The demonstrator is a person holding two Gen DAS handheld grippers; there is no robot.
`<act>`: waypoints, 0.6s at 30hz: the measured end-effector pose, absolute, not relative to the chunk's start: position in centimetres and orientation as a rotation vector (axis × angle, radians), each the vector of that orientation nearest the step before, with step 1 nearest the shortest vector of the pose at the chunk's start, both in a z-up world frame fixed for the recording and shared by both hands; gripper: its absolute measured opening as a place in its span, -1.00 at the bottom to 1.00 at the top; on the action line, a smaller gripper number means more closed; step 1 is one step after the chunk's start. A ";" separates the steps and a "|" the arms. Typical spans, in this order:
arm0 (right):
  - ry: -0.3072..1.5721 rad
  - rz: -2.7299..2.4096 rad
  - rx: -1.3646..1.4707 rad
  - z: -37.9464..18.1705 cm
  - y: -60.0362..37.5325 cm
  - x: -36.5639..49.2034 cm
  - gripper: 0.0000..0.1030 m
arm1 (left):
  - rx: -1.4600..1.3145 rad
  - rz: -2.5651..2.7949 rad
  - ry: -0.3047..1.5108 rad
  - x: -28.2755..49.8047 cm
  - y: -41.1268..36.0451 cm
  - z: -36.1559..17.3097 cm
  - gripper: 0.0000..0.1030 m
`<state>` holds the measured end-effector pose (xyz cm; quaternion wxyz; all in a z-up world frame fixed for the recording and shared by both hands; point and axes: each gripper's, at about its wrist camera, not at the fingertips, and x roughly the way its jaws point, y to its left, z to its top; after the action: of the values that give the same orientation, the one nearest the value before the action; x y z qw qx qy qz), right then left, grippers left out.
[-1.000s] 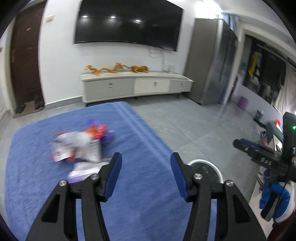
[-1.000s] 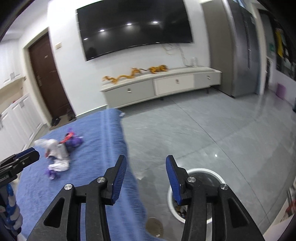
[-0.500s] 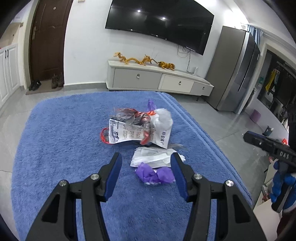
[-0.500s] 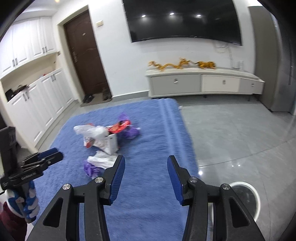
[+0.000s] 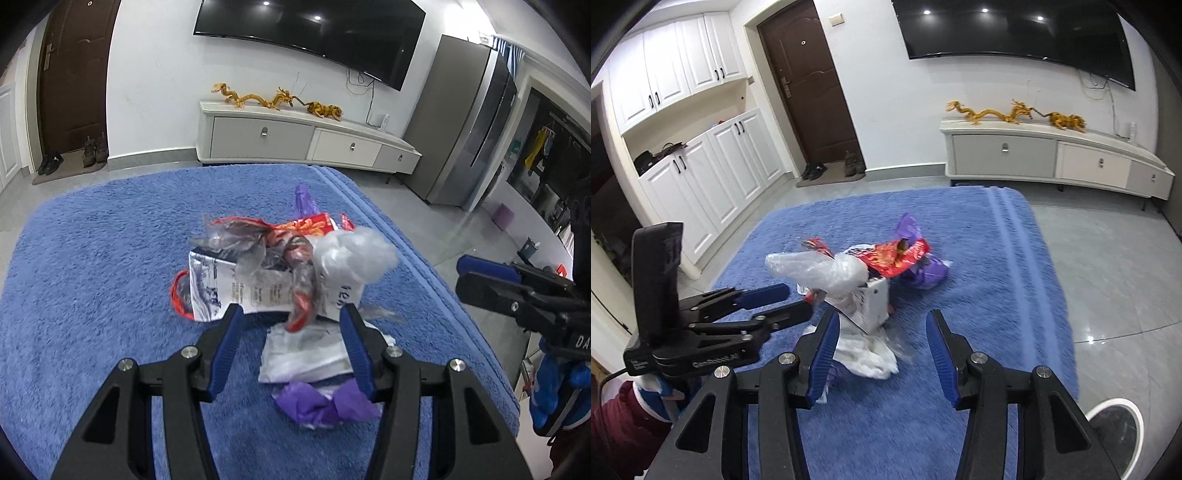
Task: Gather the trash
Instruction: 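Grasp the red-strapped clear bag with the left tool while the right tool grasps a clear bag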
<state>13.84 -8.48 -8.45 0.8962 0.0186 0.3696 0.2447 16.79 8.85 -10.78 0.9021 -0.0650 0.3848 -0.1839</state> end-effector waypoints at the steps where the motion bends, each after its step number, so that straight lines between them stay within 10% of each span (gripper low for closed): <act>1: 0.768 0.515 0.040 -8.5 -8.4 14.0 -0.09 | -0.138 -0.386 0.798 17.0 8.9 -10.9 -0.08; 11: 0.796 0.603 0.028 -9.3 -6.0 15.7 -0.02 | -0.127 -0.443 0.828 19.1 8.0 -11.8 -0.76; 18: 0.799 0.624 0.009 -9.7 -4.5 17.2 -0.01 | -0.153 -0.450 0.819 18.6 9.1 -12.1 -0.82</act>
<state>17.21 -4.46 -9.66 0.8743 0.0042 0.3824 0.2988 18.57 9.05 -12.14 0.8900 -0.0735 0.3943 -0.2167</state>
